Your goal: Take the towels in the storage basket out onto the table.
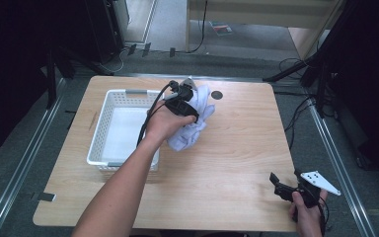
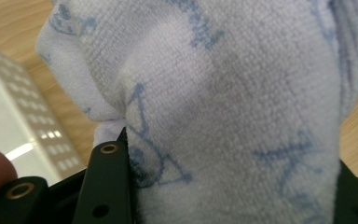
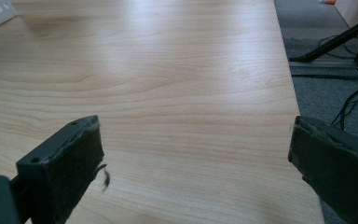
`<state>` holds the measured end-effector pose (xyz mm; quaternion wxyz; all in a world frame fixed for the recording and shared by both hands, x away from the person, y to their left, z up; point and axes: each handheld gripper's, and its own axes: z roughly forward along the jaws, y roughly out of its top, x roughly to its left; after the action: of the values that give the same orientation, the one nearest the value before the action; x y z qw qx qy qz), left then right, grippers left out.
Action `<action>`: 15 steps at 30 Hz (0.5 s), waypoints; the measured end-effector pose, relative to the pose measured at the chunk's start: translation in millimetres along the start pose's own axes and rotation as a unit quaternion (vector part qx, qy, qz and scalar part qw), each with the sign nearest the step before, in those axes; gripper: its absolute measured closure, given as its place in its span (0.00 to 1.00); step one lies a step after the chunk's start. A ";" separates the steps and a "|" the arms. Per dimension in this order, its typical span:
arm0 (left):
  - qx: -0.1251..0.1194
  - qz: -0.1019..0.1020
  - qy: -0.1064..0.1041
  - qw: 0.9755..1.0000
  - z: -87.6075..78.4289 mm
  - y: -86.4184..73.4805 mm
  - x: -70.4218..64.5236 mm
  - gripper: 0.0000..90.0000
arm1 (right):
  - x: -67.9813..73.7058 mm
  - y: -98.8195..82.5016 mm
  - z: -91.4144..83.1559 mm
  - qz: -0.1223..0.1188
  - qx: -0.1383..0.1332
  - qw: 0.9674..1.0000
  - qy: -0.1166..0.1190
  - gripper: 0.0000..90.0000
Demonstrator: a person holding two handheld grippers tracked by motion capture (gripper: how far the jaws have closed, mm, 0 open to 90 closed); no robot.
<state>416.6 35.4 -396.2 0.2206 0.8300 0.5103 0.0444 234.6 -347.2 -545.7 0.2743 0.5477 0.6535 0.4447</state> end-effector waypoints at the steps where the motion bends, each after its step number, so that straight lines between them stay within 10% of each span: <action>1: 0.002 0.003 -0.001 1.000 6.5 1.4 -5.5 0.56 | 0.0 0.0 0.0 0.000 0.000 1.000 0.000 0.04; 15: 0.026 0.005 -0.029 0.999 68.4 -0.3 -34.9 0.55 | -0.4 -0.2 -0.4 0.001 -0.003 1.000 0.002 0.04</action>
<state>420.2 -16.6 -452.6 0.2139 0.8391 0.5001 0.0084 234.2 -347.7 -545.7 0.2742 0.5466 0.6522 0.4480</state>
